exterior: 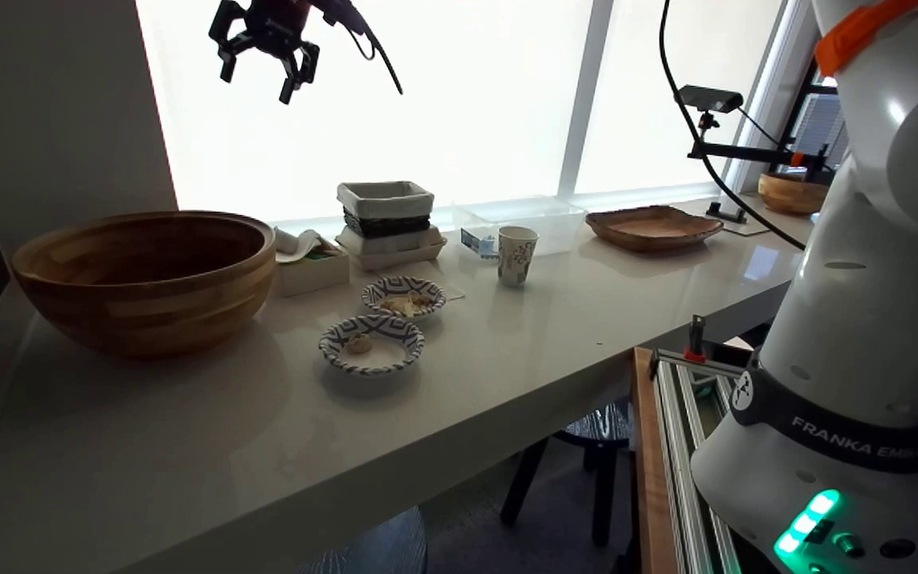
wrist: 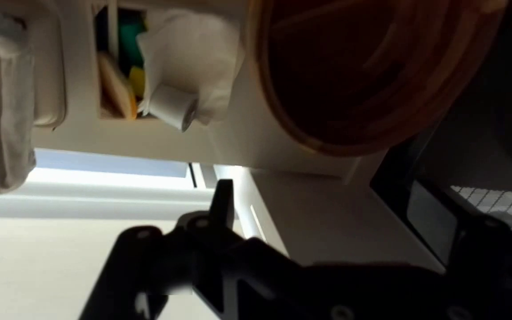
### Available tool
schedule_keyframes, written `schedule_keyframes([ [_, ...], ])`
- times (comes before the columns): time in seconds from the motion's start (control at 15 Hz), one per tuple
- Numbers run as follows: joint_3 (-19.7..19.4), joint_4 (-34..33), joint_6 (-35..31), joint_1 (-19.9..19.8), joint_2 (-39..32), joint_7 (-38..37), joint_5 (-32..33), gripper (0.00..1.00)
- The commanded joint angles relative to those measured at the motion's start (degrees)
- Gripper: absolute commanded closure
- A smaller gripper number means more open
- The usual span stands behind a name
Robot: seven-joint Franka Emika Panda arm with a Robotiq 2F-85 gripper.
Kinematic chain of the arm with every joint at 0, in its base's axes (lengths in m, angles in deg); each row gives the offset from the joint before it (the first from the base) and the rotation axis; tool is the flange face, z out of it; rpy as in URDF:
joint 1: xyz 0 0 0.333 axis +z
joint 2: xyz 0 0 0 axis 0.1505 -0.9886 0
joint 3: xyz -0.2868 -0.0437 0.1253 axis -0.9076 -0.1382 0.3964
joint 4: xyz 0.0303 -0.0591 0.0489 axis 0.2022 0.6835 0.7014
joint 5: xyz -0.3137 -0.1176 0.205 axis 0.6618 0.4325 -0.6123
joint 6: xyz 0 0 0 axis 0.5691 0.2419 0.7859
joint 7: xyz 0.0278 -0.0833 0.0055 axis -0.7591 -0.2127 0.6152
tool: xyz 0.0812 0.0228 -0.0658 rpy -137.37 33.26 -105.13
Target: Put the brown basket on the takeaway pack
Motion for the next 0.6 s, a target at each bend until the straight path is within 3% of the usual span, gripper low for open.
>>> schedule_keyframes([
  [0.0, -2.69, 3.95, 9.5, 3.23, 5.48, -8.15, -0.9, 0.0],
  [0.07, -3.39, 4.59, 10.17, 3.91, 6.37, -9.4, -0.25, 0.0],
  [0.13, -3.15, 0.23, 8.94, 3.56, 3.11, -6.13, -1.12, 0.0],
  [0.53, -3.9, 0.31, 9.2, 4.03, 3.36, -6.5, -0.97, 0.0],
])
